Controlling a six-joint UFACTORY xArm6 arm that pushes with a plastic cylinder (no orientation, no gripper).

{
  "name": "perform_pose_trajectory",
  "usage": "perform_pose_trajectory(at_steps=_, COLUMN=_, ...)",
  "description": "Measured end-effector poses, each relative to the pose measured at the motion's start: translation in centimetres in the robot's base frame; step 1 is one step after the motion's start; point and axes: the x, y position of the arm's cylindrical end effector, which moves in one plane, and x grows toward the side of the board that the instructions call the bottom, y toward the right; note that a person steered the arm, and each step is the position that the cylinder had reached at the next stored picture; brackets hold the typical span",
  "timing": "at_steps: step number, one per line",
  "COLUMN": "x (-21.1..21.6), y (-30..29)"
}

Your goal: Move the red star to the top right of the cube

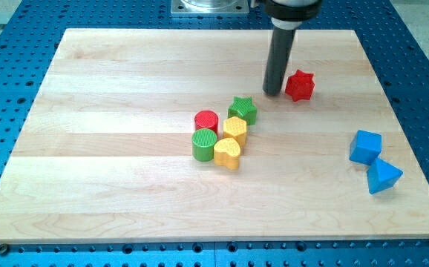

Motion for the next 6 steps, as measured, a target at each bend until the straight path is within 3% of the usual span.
perform_pose_trajectory(at_steps=1, x=-0.5, y=1.2)
perform_pose_trajectory(at_steps=2, x=3.5, y=6.5)
perform_pose_trajectory(at_steps=3, x=0.6, y=6.6)
perform_pose_trajectory(at_steps=5, x=6.1, y=10.0)
perform_pose_trajectory(at_steps=6, x=6.1, y=11.9)
